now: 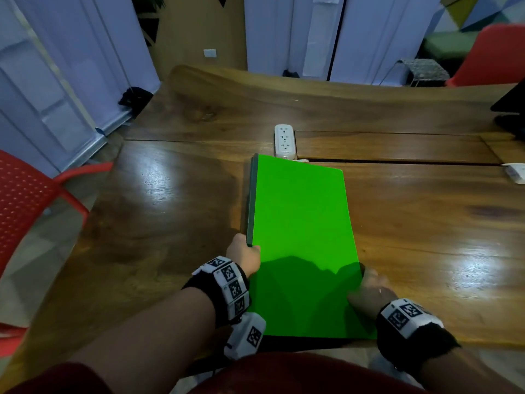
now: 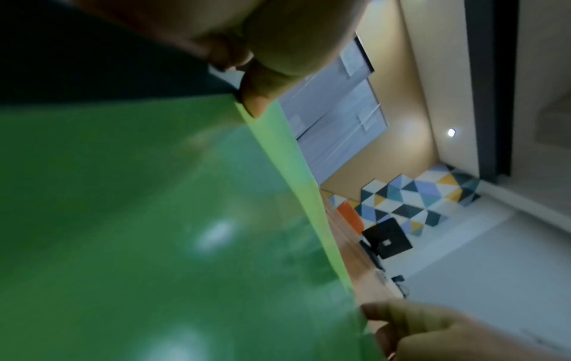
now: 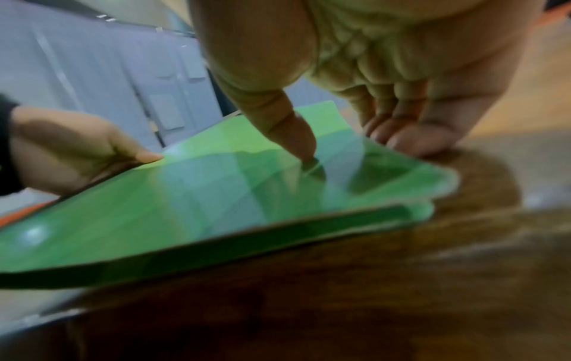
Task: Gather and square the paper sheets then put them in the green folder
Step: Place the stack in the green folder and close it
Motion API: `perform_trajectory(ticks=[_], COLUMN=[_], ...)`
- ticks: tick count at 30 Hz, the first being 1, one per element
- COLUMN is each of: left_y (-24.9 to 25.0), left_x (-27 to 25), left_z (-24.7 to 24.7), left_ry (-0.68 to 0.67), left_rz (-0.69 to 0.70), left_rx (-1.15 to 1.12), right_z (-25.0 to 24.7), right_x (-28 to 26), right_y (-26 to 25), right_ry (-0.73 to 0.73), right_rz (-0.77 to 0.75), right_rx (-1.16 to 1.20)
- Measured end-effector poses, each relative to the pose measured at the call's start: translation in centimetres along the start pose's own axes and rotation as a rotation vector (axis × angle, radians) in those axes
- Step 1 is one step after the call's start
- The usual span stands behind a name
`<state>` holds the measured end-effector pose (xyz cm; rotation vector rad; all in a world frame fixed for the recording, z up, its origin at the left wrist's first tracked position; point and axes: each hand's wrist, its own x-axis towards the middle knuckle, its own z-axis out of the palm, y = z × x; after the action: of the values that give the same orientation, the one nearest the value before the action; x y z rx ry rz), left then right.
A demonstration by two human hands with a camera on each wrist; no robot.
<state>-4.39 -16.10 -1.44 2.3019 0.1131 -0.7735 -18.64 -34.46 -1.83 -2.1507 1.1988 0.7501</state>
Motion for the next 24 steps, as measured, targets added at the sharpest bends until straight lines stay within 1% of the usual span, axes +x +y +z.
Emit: perform_trajectory(ticks=[1,5,7,9,10,12,13,15,17,20,24], left_y=[-0.4,-2.3,-2.9,-3.4,-3.6,-4.4,-4.9,-5.4,-5.4,-5.2,-5.0], left_x=[0.0,0.7,1.1,1.7,1.9,2.5,2.8,3.2,3.3,3.7,4.4], left_z=[-0.2,-1.5,-2.3,-3.2,-3.7,-4.7,-5.1,-5.9,-6.8,-8.1,-9.7], left_ry=[0.007,-0.024,-0.035,-0.025,-0.02,-0.013,-0.013,-0.004,0.01,0.02,0.028], left_rz=[0.049,0.134,0.12,0.09,0.069,0.029,0.003,-0.051,-0.089,-0.119,-0.145], left_rx=[-0.024,-0.159,-0.226,-0.259,-0.252,-0.208,-0.182,-0.117,0.008,0.167,0.189], right_z=[0.2,0.5,0.4,0.4,0.4,0.5,0.5,0.9,1.2,1.5,1.4], right_x=[0.0,0.4,1.0,1.5,1.8,2.0,2.0,2.1,1.9,1.9,2.2], right_y=[0.1,0.2,-0.4,-1.3,-1.8,-2.7,-3.1,-3.6,-4.1,-5.0,-6.3], right_ry=[0.001,0.008,-0.046,-0.105,-0.106,-0.098,-0.097,-0.051,-0.038,-0.028,0.001], right_rz=[-0.001,-0.022,-0.034,-0.097,-0.142,-0.18,-0.188,-0.197,-0.222,-0.229,-0.238], right_rx=[0.015,0.107,0.163,0.152,0.138,0.192,0.168,0.086,0.05,0.077,0.105])
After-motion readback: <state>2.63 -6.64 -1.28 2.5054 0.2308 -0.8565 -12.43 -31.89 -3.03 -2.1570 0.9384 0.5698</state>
